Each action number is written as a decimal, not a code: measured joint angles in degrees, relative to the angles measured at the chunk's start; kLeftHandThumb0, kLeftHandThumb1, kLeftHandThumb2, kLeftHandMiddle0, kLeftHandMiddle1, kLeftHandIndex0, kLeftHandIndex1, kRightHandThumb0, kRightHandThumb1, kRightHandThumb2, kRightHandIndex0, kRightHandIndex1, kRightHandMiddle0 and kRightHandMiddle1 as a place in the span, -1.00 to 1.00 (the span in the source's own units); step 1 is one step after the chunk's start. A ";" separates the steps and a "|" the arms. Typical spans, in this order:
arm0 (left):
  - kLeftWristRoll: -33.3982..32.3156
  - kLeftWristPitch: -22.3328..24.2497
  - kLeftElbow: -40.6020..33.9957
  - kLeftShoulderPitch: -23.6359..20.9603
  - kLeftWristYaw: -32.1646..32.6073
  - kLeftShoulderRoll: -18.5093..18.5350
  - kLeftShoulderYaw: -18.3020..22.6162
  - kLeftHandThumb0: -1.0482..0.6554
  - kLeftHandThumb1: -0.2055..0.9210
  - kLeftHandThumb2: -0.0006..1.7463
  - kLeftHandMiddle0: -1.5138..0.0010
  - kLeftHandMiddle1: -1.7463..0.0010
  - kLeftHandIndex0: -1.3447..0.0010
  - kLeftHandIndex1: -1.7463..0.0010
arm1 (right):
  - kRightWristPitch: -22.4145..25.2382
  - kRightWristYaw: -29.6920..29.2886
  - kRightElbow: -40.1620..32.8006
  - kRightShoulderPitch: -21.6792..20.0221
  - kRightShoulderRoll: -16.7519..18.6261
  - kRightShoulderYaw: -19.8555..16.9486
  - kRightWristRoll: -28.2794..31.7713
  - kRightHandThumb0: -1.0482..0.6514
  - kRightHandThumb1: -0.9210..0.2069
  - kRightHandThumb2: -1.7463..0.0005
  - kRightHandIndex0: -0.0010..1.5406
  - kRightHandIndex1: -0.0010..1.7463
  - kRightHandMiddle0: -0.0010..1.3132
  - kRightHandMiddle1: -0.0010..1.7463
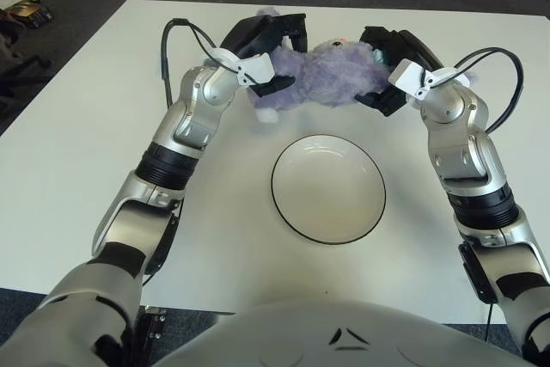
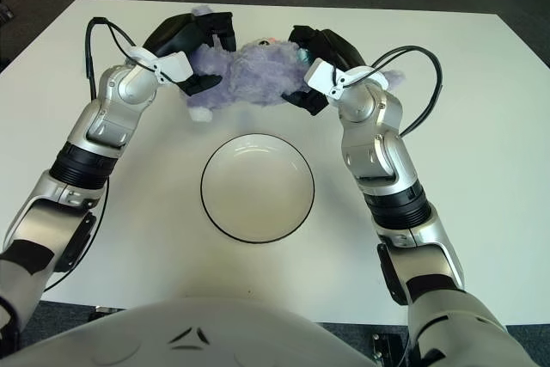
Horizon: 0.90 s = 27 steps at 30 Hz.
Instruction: Put the doll into the plate.
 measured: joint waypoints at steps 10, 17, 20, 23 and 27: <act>-2.06 0.64 -6.03 2.90 -3.10 1.33 1.68 0.91 -0.51 0.85 -0.08 -1.00 -0.50 -1.00 | 3.60 2.95 -6.77 2.18 -0.08 -0.19 0.30 0.89 0.45 -0.80 0.02 1.00 0.52 1.00; -2.64 1.15 -10.03 5.24 -4.88 2.22 2.34 0.90 -0.50 0.84 -0.07 -1.00 -0.45 -1.00 | 6.22 3.23 -12.78 6.89 1.11 -0.71 0.89 0.90 0.47 -0.82 0.04 1.00 0.57 1.00; -2.77 1.24 -11.74 6.30 -5.50 2.93 2.46 0.90 -0.49 0.84 -0.07 -1.00 -0.44 -1.00 | 5.64 2.57 -13.79 9.08 1.97 -1.19 2.01 0.90 0.48 -0.83 0.04 1.00 0.58 1.00; -3.22 1.14 -12.74 7.08 -5.90 3.18 2.62 0.90 -0.49 0.84 -0.07 -1.00 -0.44 -1.00 | 4.24 1.41 -13.87 10.51 2.55 -1.41 2.31 0.91 0.49 -0.84 0.05 1.00 0.59 1.00; -4.18 0.88 -13.75 8.18 -6.33 3.42 3.10 0.90 -0.49 0.84 -0.07 -1.00 -0.43 -1.00 | 1.33 -0.83 -14.05 12.56 3.50 -1.92 2.85 0.91 0.50 -0.85 0.06 1.00 0.60 1.00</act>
